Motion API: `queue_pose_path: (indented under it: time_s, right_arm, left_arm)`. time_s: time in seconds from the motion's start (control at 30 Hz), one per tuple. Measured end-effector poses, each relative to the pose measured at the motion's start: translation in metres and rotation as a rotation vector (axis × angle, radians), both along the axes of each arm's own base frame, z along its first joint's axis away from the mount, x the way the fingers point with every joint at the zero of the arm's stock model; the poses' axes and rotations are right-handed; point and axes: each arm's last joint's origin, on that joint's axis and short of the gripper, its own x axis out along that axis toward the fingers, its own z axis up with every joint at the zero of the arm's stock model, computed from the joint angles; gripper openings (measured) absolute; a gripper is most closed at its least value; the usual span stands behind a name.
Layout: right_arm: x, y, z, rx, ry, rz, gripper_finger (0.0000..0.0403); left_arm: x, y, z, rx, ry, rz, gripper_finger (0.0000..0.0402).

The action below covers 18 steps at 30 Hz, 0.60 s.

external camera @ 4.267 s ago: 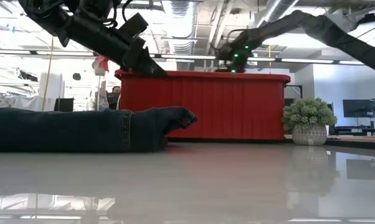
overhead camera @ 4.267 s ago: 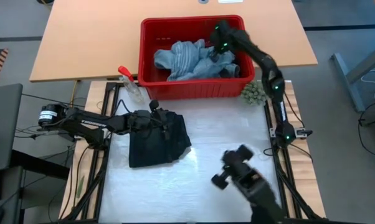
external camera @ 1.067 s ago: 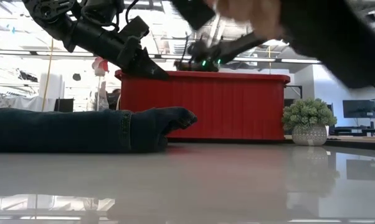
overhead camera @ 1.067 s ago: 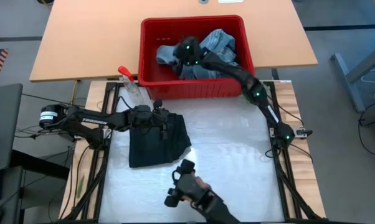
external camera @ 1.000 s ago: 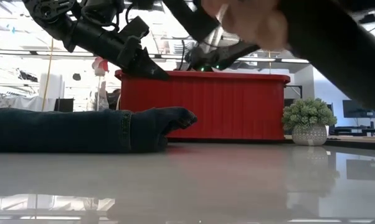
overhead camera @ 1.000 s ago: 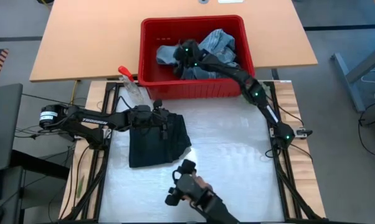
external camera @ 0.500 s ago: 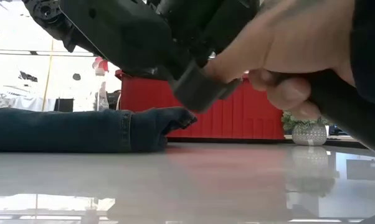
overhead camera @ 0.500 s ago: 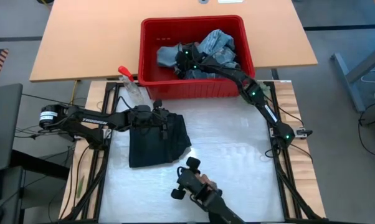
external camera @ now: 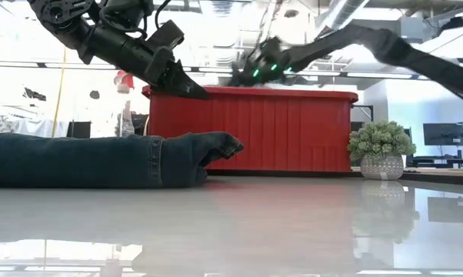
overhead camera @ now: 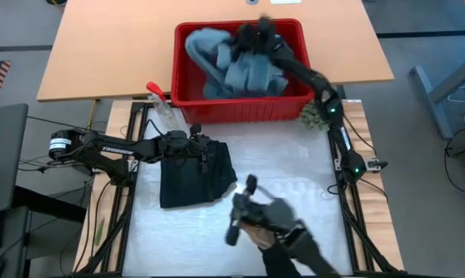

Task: Fold Laundry from Bin
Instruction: Fold the light blue pants

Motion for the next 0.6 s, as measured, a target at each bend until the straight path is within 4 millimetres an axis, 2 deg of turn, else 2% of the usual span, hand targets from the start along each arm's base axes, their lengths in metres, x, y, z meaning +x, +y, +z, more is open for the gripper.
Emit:
queue_pose_path:
  time_s: [0.13,0.3,0.47,0.6]
  right_arm:
    - [-0.040,0.008,0.067,-0.018,-0.239,0.131,0.0029]
    - [-0.071,0.032,0.124,-0.069,-0.470,0.247,0.0029]
    - [-0.109,0.077,0.186,-0.192,-0.659,0.307,0.0029]
    - [-0.133,0.113,0.222,-0.261,-0.740,0.338,0.0029]
  left_arm:
    - [0.000,0.000,0.000,0.021,0.006,-0.007,0.0143]
    - [0.000,0.000,0.001,0.056,0.004,-0.018,0.0143]
    - [0.001,0.000,0.003,0.078,-0.014,-0.027,0.0143]
    - [0.001,0.000,0.004,0.079,-0.017,-0.029,0.0143]
